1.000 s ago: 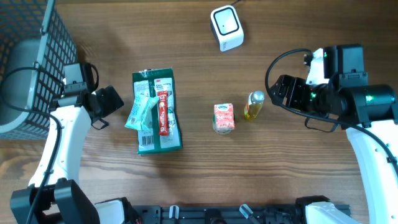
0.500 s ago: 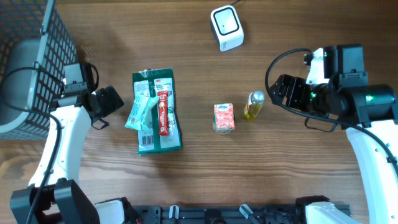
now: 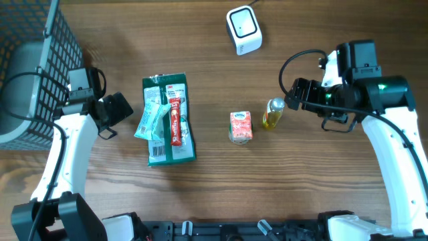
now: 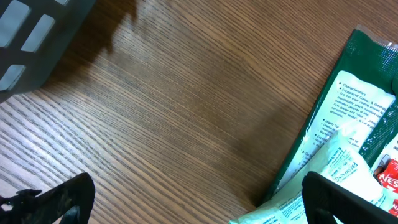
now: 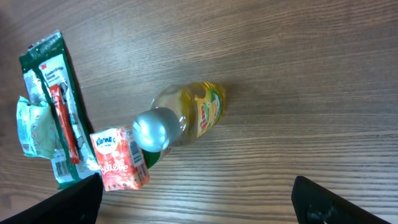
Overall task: Scan the item barcode
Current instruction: 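Move the right gripper over the yellow oil bottle, then lower the right gripper and grasp the oil bottle by its neck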
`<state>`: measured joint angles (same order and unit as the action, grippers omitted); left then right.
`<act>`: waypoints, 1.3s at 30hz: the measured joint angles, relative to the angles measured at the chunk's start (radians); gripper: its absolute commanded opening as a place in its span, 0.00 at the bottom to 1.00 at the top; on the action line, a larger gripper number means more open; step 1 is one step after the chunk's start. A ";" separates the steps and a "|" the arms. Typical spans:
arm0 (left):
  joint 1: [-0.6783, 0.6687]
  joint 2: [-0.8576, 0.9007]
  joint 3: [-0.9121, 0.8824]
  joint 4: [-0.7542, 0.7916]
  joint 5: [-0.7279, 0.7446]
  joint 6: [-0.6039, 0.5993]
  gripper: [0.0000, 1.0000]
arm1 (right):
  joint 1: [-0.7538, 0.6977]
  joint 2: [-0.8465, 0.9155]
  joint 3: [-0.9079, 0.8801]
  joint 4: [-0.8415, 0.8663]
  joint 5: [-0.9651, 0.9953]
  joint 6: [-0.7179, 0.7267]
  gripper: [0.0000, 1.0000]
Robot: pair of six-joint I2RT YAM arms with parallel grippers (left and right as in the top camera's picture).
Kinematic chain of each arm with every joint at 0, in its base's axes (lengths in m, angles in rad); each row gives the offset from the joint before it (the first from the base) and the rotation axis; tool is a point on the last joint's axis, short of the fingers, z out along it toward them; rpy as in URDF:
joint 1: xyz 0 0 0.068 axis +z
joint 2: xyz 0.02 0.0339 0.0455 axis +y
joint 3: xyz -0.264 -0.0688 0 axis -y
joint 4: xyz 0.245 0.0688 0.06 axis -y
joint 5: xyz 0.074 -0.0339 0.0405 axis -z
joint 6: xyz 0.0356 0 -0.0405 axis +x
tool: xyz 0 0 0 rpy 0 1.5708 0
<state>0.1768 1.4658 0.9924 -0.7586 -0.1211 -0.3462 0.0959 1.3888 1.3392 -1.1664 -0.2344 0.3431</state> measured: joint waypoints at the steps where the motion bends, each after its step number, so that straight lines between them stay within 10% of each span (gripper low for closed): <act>1: 0.000 0.000 0.000 0.000 0.000 0.000 1.00 | 0.000 0.000 -0.002 0.000 0.000 0.000 0.98; 39: 0.000 0.000 0.000 0.000 0.000 0.000 1.00 | 0.269 0.241 -0.004 0.113 0.243 0.188 0.84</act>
<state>0.1768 1.4658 0.9924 -0.7586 -0.1211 -0.3462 0.3653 1.6295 1.3350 -1.0531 0.0090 0.5308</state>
